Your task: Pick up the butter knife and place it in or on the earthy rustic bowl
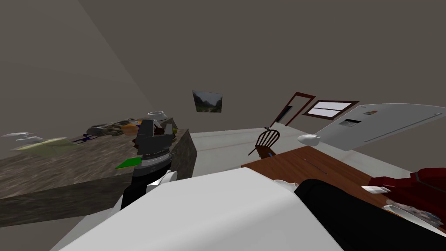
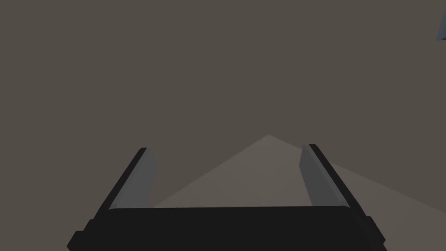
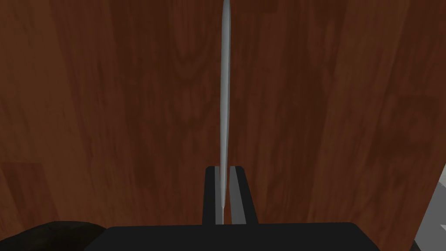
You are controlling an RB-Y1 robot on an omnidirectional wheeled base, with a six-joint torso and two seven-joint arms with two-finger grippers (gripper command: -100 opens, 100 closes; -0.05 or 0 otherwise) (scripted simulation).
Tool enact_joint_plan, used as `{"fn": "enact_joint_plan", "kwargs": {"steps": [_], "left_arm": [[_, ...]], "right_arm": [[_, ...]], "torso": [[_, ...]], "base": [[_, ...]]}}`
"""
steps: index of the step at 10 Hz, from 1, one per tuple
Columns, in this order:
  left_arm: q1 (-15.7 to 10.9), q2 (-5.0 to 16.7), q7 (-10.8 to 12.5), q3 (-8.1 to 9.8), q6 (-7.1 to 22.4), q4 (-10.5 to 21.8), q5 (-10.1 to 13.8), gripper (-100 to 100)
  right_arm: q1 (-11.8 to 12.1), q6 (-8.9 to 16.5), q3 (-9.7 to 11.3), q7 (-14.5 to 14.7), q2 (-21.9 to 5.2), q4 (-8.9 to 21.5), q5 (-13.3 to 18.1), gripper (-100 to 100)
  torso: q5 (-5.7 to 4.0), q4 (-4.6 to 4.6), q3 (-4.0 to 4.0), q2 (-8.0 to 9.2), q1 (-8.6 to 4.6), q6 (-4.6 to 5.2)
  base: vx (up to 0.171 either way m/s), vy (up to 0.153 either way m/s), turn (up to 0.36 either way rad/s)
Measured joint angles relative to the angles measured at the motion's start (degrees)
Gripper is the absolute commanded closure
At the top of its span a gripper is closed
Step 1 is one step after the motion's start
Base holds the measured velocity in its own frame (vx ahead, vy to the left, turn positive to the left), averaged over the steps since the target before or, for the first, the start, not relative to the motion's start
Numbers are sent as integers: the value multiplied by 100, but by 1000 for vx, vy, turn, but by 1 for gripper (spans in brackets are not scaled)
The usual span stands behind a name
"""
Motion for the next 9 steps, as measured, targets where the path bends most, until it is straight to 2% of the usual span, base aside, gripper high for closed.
{"fn": "enact_joint_plan", "kwargs": {"steps": [1, 3, 4, 5, 6, 7, 8, 9], "left_arm": [[-1, 0, 0, 0, 0, 0, 0, 0], [0, 0, 0, 0, 0, 0, 0, 0], [0, 0, 0, 0, 0, 0, 0, 0], [-1, 0, 0, 0, 0, 0, 0, 0], [0, 0, 0, 0, 0, 0, 0, 0], [-1, 0, 0, 0, 0, 0, 0, 0], [-1, 0, 0, 0, 0, 0, 0, 0], [-1, 0, 0, 0, 0, 0, 0, 0]], "right_arm": [[-82, -179, -134, 83, -48, 177, -103, 100], [25, -131, -176, -15, -186, -110, -159, 100], [-44, -189, -227, -76, -280, -137, -229, 100], [-2, -255, -342, -108, -387, -249, -329, 100], [-5, -394, -473, -57, -444, -198, -426, 100], [93, -484, -624, -52, -549, -346, -551, 100], [-12, -636, -688, -110, -669, -290, -626, 100], [-8, -696, -773, -148, -722, -366, -698, 100]], "torso": [[3, 1, -1, -1, -11, -12], [-7, 0, -6, -13, -18, -4], [-2, 3, -1, -4, -23, -17], [-2, 5, 5, 6, -23, -13], [-3, 4, 7, 11, -21, -8], [-2, 8, 14, 24, -17, -8], [-4, 11, 18, 28, -25, -12], [-9, 12, 17, 25, -22, -7]], "base": [[-82, 8, 60], [-64, -3, 9], [-125, -6, 78], [-113, 0, 41], [-155, 4, 16], [-164, 0, 12], [-136, 13, 39], [-107, 7, 9]]}}
